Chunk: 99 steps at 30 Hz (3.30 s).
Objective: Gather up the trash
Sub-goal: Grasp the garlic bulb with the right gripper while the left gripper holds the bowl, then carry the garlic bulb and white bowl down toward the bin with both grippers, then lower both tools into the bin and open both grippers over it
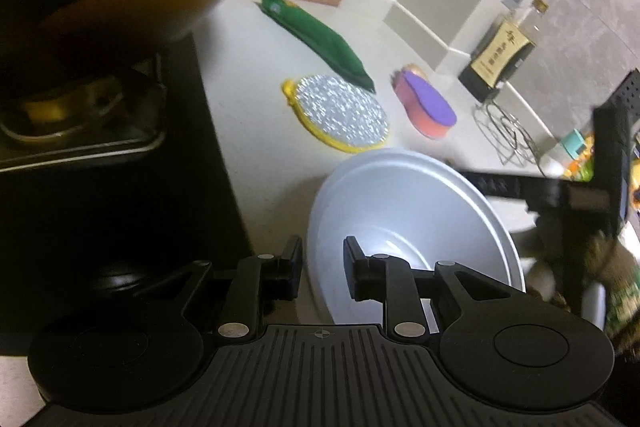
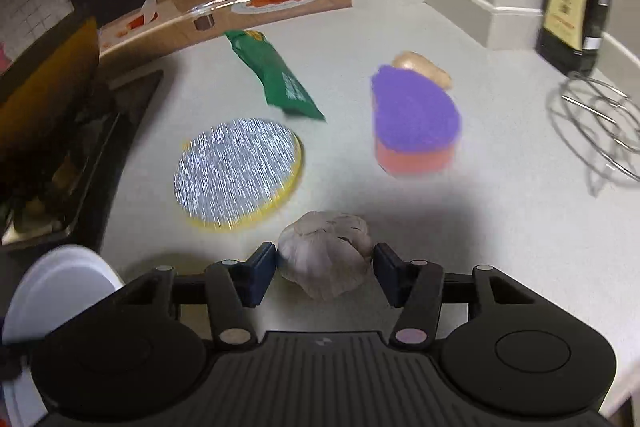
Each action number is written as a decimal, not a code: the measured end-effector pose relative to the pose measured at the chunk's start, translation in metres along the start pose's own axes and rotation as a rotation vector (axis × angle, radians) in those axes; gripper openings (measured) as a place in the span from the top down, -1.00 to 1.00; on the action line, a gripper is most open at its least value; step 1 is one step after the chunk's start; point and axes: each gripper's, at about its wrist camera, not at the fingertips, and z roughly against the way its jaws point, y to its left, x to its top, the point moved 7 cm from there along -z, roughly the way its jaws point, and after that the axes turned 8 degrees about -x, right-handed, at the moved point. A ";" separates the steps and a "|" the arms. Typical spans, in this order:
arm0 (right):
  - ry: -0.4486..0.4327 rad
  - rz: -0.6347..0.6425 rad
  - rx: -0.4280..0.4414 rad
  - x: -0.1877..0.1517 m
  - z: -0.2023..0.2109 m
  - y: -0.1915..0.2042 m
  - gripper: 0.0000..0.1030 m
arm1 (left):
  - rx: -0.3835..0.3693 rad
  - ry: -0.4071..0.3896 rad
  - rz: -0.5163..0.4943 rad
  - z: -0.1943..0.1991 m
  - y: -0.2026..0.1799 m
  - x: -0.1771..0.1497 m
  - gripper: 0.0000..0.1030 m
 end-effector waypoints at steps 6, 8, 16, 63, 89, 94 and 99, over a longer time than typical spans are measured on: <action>-0.044 0.045 -0.132 -0.030 0.027 -0.025 -0.05 | 0.004 0.036 -0.020 -0.014 -0.003 -0.004 0.58; -0.053 0.046 -0.164 -0.034 0.030 -0.032 -0.06 | 0.009 0.054 -0.038 -0.018 -0.004 -0.005 0.66; -0.095 -0.057 -0.205 -0.037 0.035 -0.049 -0.37 | -0.070 0.085 0.030 -0.022 -0.007 -0.012 0.71; -0.142 -0.494 -0.427 -0.174 0.164 -0.091 -0.05 | -0.277 0.109 -0.370 -0.035 -0.131 -0.015 0.73; 0.135 -0.744 -0.565 -0.428 0.133 -0.244 -0.05 | -0.119 0.631 -0.469 -0.260 -0.190 -0.239 0.73; 0.189 -0.756 -0.557 -0.447 0.110 -0.240 -0.05 | -0.016 0.784 -0.295 -0.340 -0.120 -0.301 0.73; 0.258 -0.733 -0.505 -0.459 0.095 -0.225 -0.05 | -0.003 0.750 -0.350 -0.400 -0.095 -0.347 0.70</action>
